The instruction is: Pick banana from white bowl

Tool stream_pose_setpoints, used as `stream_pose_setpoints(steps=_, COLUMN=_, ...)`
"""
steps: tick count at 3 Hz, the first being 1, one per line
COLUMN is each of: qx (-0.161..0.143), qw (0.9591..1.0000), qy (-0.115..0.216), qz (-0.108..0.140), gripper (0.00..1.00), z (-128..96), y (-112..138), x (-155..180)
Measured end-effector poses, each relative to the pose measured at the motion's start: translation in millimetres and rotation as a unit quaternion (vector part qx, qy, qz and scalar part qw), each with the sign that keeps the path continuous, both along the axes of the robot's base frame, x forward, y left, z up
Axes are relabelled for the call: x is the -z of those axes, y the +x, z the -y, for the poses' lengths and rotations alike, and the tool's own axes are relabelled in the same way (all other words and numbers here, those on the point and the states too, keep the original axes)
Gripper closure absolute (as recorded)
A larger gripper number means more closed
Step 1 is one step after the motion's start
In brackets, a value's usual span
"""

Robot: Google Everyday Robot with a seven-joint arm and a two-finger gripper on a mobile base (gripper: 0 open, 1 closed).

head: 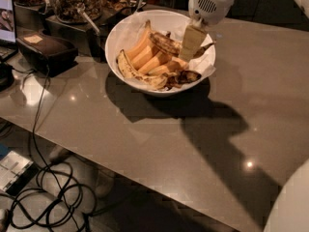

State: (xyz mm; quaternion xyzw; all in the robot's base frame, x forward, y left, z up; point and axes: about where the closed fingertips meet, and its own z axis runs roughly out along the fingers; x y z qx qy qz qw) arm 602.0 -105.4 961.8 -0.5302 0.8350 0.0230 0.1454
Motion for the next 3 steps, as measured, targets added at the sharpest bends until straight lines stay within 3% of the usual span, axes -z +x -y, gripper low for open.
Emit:
stream_pose_setpoints(steps=1, qx=-0.024, qw=0.9989, qy=0.027, qz=0.031, gripper=1.0, z=-0.4, y=-17.1, x=-20.4)
stream_pose_setpoints(steps=2, qx=-0.058, qw=0.9951, qy=0.06, qz=0.053, gripper=1.0, z=-0.6, y=-43.2, x=-36.1)
stream_pose_setpoints(steps=3, qx=-0.061, qw=0.9948, qy=0.062, qz=0.054, gripper=1.0, z=-0.7, y=-44.5, x=-36.8)
